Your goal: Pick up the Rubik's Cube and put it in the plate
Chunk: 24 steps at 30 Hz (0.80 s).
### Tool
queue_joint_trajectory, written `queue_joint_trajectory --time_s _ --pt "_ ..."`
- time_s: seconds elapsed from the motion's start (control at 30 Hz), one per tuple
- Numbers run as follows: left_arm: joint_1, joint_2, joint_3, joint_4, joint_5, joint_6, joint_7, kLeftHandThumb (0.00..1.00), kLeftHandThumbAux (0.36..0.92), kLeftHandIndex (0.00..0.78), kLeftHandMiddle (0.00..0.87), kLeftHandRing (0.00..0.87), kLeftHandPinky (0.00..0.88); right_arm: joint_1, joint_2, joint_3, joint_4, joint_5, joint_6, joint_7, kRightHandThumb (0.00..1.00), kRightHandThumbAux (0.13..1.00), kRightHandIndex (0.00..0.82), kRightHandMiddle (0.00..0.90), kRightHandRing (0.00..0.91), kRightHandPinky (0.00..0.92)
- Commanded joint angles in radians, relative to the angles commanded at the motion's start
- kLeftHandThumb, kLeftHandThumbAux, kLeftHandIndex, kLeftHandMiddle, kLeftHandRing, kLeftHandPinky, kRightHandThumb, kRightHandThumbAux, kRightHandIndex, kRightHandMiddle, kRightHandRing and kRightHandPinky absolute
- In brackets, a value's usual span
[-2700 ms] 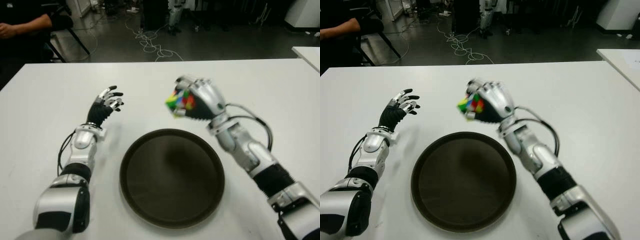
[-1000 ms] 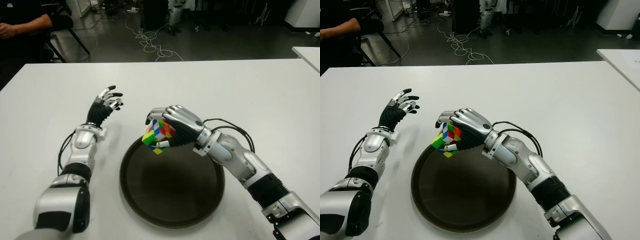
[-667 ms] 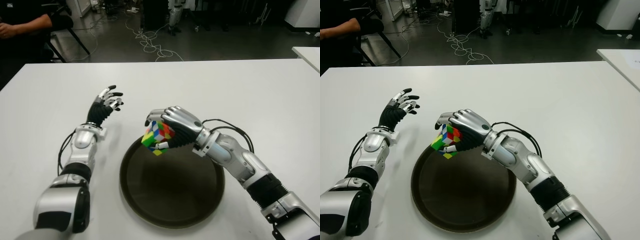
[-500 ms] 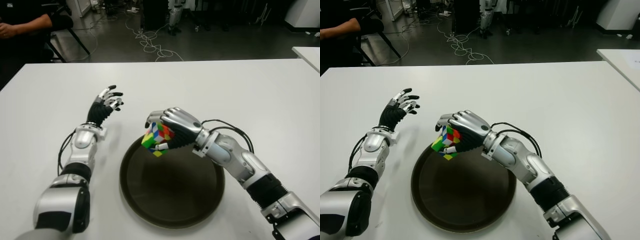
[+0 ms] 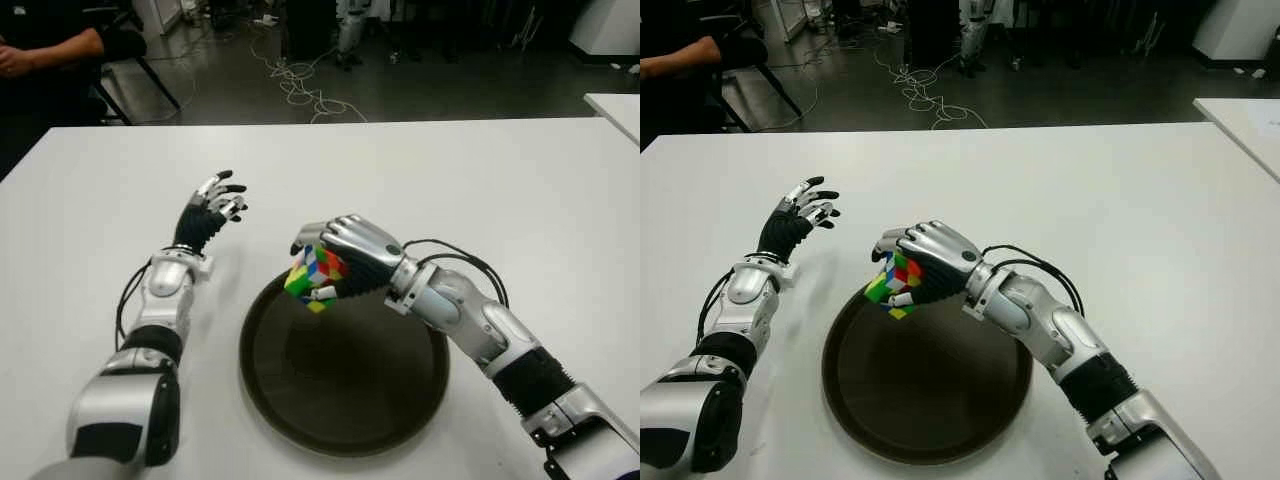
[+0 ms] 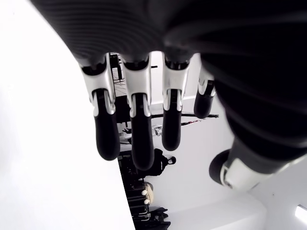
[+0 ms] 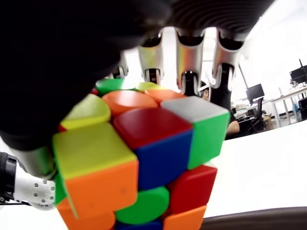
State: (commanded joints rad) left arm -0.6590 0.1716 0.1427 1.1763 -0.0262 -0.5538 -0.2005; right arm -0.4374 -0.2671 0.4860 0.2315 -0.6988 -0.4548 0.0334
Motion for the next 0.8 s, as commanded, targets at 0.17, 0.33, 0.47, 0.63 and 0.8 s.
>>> queue_joint_trajectory --time_s 0.17,0.33,0.47,0.63,0.8 --pt "-0.001 0.001 0.003 -0.002 -0.005 0.007 -0.006 0.465 0.655 0.146 0.285 0.376 0.405 -0.002 0.001 0.002 0.0 -0.014 0.004 -0.011 0.827 0.697 0.403 0.441 0.316 0.35" --pt "-0.002 0.0 0.008 -0.002 -0.011 0.011 -0.017 0.479 0.655 0.142 0.279 0.37 0.409 -0.01 -0.01 0.009 -0.004 -0.028 0.015 0.011 0.72 0.727 0.4 0.191 0.187 0.237" --pt "0.0 0.0 0.008 -0.004 -0.01 0.006 -0.018 0.482 0.656 0.141 0.276 0.363 0.413 -0.012 -0.016 0.013 -0.013 -0.035 0.029 0.034 0.693 0.735 0.398 0.095 0.114 0.173" --pt "0.002 0.0 0.009 -0.003 -0.008 -0.003 -0.014 0.478 0.658 0.146 0.273 0.353 0.414 -0.012 -0.023 0.017 -0.025 -0.04 0.041 0.063 0.42 0.808 0.141 0.035 0.057 0.12" --pt "0.001 0.0 0.009 -0.002 -0.007 -0.005 -0.013 0.477 0.66 0.148 0.273 0.35 0.415 -0.017 -0.037 0.023 -0.04 -0.032 0.062 0.138 0.15 0.833 0.023 0.006 0.013 0.063"
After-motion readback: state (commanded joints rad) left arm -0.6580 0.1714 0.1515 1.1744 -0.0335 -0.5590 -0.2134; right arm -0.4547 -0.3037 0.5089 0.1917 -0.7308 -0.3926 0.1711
